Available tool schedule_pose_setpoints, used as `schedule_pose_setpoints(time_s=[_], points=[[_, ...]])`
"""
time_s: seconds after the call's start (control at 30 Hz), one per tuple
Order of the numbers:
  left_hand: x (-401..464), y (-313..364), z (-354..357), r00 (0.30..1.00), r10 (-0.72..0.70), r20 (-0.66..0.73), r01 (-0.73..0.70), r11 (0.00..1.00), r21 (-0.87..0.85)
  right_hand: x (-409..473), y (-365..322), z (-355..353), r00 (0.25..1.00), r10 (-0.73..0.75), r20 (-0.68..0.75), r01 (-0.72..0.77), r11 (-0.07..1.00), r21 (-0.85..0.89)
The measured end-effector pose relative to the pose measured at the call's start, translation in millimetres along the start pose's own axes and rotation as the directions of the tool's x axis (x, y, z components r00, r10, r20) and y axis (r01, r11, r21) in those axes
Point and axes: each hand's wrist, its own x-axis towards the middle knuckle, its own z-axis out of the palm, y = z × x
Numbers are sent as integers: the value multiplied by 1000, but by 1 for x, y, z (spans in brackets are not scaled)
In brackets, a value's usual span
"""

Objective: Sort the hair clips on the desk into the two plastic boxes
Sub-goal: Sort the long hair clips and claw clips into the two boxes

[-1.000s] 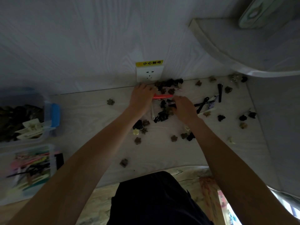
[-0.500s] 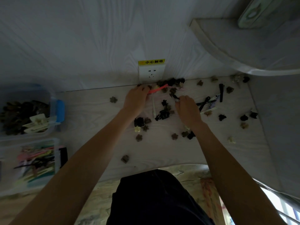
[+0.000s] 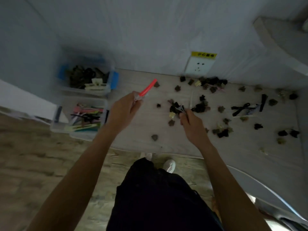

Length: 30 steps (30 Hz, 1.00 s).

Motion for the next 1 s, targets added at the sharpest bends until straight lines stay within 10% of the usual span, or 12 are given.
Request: schedule_pose_setpoints(time_s=[0.3,0.53,0.83,1.0], points=[[-40,-141,-95,971,-96,218,26,953,301,14,-109,82,969,-237,68,241,970,-43],[-46,-194,-101,905,-154,396,93,981,168,37,-160,159,936,-287,205,336,903,-268],[-75,-211,-105,992,-127,21,125,989,83,51,-174,228,892,-307,332,452,607,-654],[-74,-214,-106,995,-102,-17,103,992,80,32,-160,233,765,-462,449,643,592,-486]])
